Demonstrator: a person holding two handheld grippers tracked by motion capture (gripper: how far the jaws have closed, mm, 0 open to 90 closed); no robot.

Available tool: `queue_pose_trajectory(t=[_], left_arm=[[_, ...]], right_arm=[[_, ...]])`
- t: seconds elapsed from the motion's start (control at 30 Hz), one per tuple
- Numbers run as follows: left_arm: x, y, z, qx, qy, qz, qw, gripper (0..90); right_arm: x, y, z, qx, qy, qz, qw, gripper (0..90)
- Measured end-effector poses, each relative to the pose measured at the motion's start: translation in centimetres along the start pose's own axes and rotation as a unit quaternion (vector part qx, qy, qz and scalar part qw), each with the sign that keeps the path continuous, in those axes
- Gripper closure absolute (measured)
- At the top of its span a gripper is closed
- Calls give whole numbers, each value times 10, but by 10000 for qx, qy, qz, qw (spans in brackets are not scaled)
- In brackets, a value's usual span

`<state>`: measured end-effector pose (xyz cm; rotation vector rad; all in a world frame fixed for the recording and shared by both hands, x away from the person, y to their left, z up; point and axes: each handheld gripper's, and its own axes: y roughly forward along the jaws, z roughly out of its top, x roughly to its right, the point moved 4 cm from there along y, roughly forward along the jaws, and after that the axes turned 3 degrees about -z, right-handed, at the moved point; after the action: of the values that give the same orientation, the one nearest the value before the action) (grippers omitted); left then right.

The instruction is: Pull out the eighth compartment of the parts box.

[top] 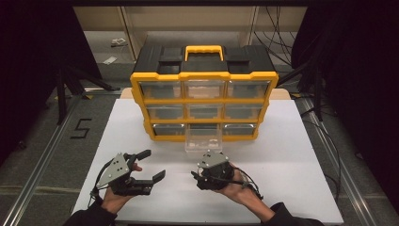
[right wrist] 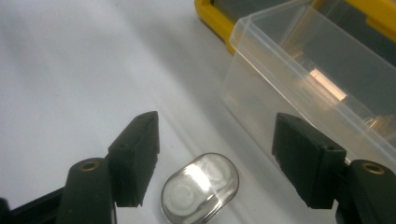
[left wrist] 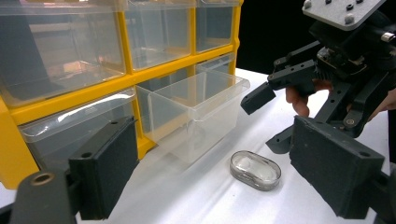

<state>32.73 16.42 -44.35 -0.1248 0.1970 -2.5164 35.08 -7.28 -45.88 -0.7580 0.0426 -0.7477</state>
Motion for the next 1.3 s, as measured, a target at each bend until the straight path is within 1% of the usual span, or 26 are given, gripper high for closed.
queue_pose_trajectory(t=[0.13,0.2,0.43,0.5,0.6,0.7,1.03,1.07,1.1,1.17,1.3], left_arm=[[0,0,0,4,-3,6,10000,153],[-1,0,0,7,-11,8,10000,153],[0,1,0,3,3,8,10000,153],[0,2,0,-14,2,-1,10000,153],[0,3,0,-19,-2,-5,10000,153],[-1,2,0,-14,-7,-2,10000,153],[0,3,0,-20,-18,-13,10000,153],[0,3,-1,-23,-16,-13,10000,153],[0,4,-1,-21,-21,-16,10000,153],[0,4,-1,-26,-27,-24,10000,153],[0,4,-1,-31,-17,-32,10000,153]], right_arm=[[0,1,-1,-76,131,90,9998,314],[0,2,0,-83,233,128,9996,307],[2,7,-3,-278,476,143,9984,282],[2,8,-4,-337,489,133,9981,277],[2,10,-5,-439,547,150,9974,270],[3,14,-6,-565,660,137,9961,265],[4,24,-10,-776,701,54,9945,265],[4,25,-10,-806,648,44,9946,265],[4,26,-10,-826,690,68,9942,265],[2,29,-11,-876,670,80,9939,264],[0,33,-13,-985,577,77,9934,262]])
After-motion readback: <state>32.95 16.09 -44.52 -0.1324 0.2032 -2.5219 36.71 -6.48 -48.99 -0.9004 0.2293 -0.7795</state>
